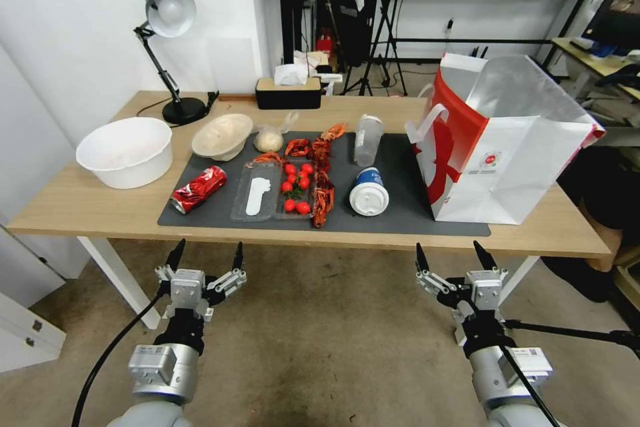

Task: Pick up the trash from the table and place it into the takeout bag.

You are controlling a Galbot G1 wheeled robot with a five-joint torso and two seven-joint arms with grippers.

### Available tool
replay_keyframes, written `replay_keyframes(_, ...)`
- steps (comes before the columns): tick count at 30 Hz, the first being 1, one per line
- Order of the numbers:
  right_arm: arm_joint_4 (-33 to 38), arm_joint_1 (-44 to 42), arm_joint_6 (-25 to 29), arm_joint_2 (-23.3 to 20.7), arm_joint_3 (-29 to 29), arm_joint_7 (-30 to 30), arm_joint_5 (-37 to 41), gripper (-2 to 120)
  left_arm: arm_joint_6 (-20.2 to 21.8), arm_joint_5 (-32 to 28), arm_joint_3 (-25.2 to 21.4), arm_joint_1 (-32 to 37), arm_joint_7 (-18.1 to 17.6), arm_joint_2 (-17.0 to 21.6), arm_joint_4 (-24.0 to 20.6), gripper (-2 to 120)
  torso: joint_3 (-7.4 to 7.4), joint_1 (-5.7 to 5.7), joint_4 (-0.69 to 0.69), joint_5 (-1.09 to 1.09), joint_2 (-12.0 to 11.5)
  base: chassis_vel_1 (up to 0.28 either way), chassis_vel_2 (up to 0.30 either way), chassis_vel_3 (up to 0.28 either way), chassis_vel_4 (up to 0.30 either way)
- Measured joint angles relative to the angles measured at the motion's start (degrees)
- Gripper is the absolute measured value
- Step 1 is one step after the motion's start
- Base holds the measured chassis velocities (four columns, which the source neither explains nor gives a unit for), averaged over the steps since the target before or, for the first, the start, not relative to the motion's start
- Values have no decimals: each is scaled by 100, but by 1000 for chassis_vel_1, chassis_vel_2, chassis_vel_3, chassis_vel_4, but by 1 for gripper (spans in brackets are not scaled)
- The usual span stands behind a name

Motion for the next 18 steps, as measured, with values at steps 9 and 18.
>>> replay_keyframes(9,0,1,1,0,0,0,0,100,0,0,0,0,0,0,2,100,0,-1,0,0,0,0,0,0,0)
replay_keyframes(18,0,0,1,0,0,0,0,100,0,0,0,0,0,0,2,100,0,-1,0,0,0,0,0,0,0)
